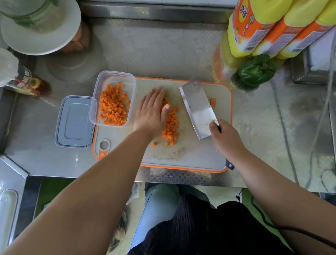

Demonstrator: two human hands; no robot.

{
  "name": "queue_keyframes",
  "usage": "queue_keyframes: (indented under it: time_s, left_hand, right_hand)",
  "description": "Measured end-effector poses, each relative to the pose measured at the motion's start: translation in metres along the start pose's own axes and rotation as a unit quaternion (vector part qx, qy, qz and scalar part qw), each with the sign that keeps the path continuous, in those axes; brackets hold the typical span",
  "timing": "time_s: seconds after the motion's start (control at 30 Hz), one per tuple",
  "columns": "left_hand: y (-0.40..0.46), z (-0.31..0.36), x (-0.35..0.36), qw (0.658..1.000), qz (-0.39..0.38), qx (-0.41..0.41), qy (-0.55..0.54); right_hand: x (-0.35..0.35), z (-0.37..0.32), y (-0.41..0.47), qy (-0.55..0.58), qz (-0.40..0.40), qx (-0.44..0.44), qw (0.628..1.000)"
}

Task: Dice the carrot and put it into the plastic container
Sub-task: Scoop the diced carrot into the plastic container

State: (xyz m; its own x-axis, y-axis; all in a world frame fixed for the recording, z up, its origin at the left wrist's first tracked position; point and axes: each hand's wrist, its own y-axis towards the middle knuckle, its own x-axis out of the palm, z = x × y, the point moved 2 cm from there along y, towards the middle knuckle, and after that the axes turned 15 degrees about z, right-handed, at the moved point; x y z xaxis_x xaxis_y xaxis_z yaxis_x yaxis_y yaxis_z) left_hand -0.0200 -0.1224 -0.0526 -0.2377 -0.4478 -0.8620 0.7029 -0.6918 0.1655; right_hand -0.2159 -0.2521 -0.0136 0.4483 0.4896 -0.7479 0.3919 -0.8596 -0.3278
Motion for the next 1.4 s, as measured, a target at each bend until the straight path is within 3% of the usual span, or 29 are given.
queue_keyframes:
  time_s: [0.13, 0.3, 0.4, 0.5, 0.67, 0.93, 1.27, 1.4]
  left_hand:
    - [-0.012, 0.004, 0.0, 0.993, -0.027, 0.086, -0.07]
    - [-0.043, 0.005, -0.012, 0.981, 0.025, 0.13, -0.144]
    - [-0.05, -0.003, -0.018, 0.983, 0.07, 0.057, -0.159]
    - [-0.061, -0.008, -0.015, 0.989, 0.113, -0.035, -0.093]
    - [-0.06, 0.014, 0.002, 0.981, 0.15, -0.113, -0.045]
    - [-0.049, 0.053, 0.021, 0.953, 0.174, -0.169, -0.183]
    - [-0.044, 0.04, -0.013, 0.923, 0.18, -0.194, -0.278]
    - [-0.045, 0.028, -0.025, 0.936, 0.153, -0.173, -0.265]
  right_hand:
    - [0.0, 0.001, 0.0, -0.003, 0.001, 0.002, 1.0]
    - [0.004, -0.002, 0.0, -0.003, -0.025, -0.007, 1.0]
    - [0.006, -0.004, 0.003, -0.008, -0.025, -0.005, 1.0]
    - [0.009, -0.007, 0.005, -0.008, -0.027, 0.0, 1.0]
    - [0.016, -0.009, -0.005, -0.005, -0.062, -0.014, 0.998]
    - [0.038, -0.02, -0.036, -0.007, -0.117, -0.061, 0.991]
    - [0.026, -0.018, -0.03, 0.12, -0.15, 0.031, 0.981]
    - [0.016, -0.019, -0.026, 0.167, -0.159, 0.062, 0.971]
